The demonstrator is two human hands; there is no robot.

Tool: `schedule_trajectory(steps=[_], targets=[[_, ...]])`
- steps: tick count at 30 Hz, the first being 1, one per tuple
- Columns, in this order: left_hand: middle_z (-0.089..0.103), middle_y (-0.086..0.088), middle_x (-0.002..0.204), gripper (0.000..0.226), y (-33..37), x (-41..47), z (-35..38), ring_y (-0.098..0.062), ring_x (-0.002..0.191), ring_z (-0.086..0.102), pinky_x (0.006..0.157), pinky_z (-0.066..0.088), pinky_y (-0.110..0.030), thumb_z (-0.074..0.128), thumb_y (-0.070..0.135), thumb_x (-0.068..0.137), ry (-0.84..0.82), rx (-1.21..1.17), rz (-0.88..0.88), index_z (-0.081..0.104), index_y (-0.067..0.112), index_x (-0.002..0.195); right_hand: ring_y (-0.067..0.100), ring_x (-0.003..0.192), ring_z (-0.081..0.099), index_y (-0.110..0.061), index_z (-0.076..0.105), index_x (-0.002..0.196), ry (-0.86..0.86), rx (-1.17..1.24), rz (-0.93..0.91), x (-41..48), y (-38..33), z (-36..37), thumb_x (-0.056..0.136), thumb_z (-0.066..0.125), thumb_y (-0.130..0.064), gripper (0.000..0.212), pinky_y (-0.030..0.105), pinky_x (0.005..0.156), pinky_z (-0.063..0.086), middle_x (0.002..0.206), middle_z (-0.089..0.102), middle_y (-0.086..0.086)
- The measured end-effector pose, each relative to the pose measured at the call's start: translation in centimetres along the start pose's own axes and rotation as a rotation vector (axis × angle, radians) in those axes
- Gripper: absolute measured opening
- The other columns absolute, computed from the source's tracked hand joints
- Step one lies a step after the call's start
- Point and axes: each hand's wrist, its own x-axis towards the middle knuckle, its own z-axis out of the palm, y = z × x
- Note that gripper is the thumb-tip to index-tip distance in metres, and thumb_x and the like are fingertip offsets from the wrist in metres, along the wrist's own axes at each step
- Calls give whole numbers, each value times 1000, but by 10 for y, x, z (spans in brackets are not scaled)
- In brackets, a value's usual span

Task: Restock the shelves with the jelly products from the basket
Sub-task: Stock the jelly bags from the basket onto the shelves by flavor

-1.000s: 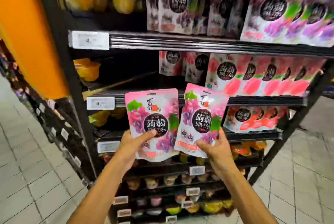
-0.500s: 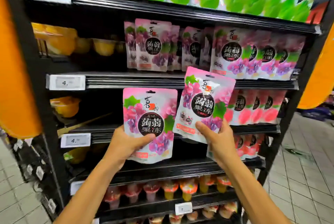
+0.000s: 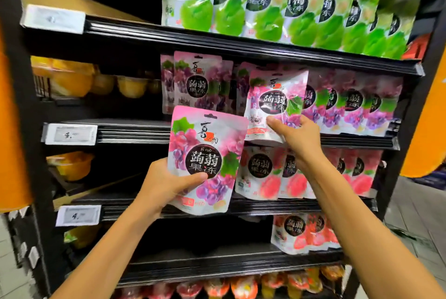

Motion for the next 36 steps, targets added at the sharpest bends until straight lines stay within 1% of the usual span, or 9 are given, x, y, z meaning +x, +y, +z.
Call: schedule_trajectory(steps=[4,8,15,18,21,23,26,29,36], targets=[[77,-6,80,52,-3,10,4,-25,70,75,49,59,-36,91,35,41,0,-5,-8,72,19,87,29,117,59,-14,52,100,44,-8,10,27,-1,8,64,88,-44,59,43,102,47,124,62,11],[77,-5,80,51,-3,19,9,-24,68,75,48,57,-33,90,32,43,1,-1,-14,71,19,88,28,124,54,-18,50,109,76,3,25,42,0,19,63,88,-46,66,48,107,43,135,57,12],[77,-4,81,55,-6,31,17,-21,71,75,50,55,-26,89,35,42,-5,-14,12,71,17,91,21,91,67,-17,63,97,85,-178,-152,46,13,35,65,88,-40,47,49,90,51,94,71,-2],[77,-4,83,53,-11,33,19,-21,74,75,53,56,-25,90,31,44,-12,-26,12,72,17,92,20,95,64,-18,58,102,54,-235,-197,45,11,35,65,88,-42,53,48,92,50,98,68,-3],[78,-5,85,49,-15,33,18,-22,76,75,54,57,-25,93,25,47,-21,-39,4,73,19,91,14,102,58,-13,51,119,8,-285,-233,46,11,25,65,88,-38,70,29,94,47,110,61,-7],[78,-4,85,49,-17,33,17,-22,76,75,55,57,-25,92,29,46,-12,-35,7,72,20,91,7,91,57,-14,53,116,7,-343,-249,47,14,14,66,88,-37,65,11,77,43,98,60,-13],[77,-3,84,50,-16,34,16,-20,75,75,53,57,-26,90,34,46,2,-30,1,72,21,91,8,70,59,-18,59,93,11,-476,-251,46,18,1,67,86,-43,44,33,73,54,77,65,-8],[77,-3,83,52,-13,35,20,-19,73,75,49,56,-30,89,37,45,9,-33,-21,71,23,91,17,83,64,-20,63,102,84,-597,-226,46,19,-6,68,82,-53,50,50,87,50,71,58,-15],[77,-5,86,50,-5,38,33,-22,78,75,59,59,-33,90,35,46,-12,-59,-19,72,23,91,25,103,63,-17,61,120,85,-640,-198,45,17,-7,73,77,-55,63,52,97,43,73,56,-15]])
